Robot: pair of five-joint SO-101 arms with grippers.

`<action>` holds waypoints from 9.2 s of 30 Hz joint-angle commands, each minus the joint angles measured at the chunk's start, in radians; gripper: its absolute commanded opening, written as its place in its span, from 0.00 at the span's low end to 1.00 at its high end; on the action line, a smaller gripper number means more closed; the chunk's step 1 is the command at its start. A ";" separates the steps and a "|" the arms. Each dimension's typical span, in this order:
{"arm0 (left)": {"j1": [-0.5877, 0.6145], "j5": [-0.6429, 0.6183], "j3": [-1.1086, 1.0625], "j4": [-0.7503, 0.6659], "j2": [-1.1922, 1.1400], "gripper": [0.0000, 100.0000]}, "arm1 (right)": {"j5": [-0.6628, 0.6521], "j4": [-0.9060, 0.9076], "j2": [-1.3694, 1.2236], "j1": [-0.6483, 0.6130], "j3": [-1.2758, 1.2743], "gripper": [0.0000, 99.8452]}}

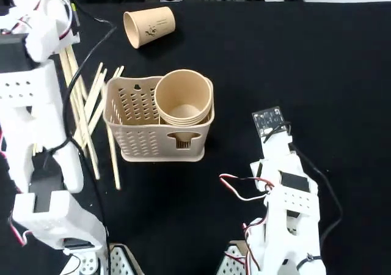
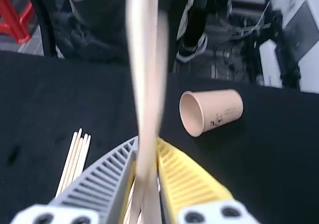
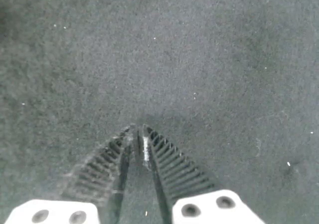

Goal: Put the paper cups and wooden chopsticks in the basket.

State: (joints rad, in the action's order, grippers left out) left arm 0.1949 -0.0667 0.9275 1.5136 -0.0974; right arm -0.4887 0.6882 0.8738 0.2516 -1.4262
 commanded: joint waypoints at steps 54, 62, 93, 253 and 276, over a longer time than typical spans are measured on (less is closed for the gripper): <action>-0.305 -0.115 -1.501 -0.939 1.131 0.03 | -0.009 -0.015 0.016 -0.011 0.001 0.01; -0.306 -0.005 -1.699 -0.944 1.235 0.04 | -0.009 -0.015 0.015 -0.011 0.001 0.01; 0.119 0.089 -1.001 -0.341 0.408 0.25 | -0.009 -0.015 0.015 -0.011 0.001 0.01; 0.613 -0.193 -1.102 -0.370 0.253 0.20 | -0.009 -0.040 0.016 -0.011 -0.010 0.01; 0.618 -0.482 -0.607 -0.365 -0.549 0.12 | -0.009 -0.040 0.016 -0.011 -0.010 0.01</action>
State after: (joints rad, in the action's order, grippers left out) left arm 0.8025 -0.5409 0.2631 1.1393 -0.6268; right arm -0.4887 0.6636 0.8738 0.2516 -1.4385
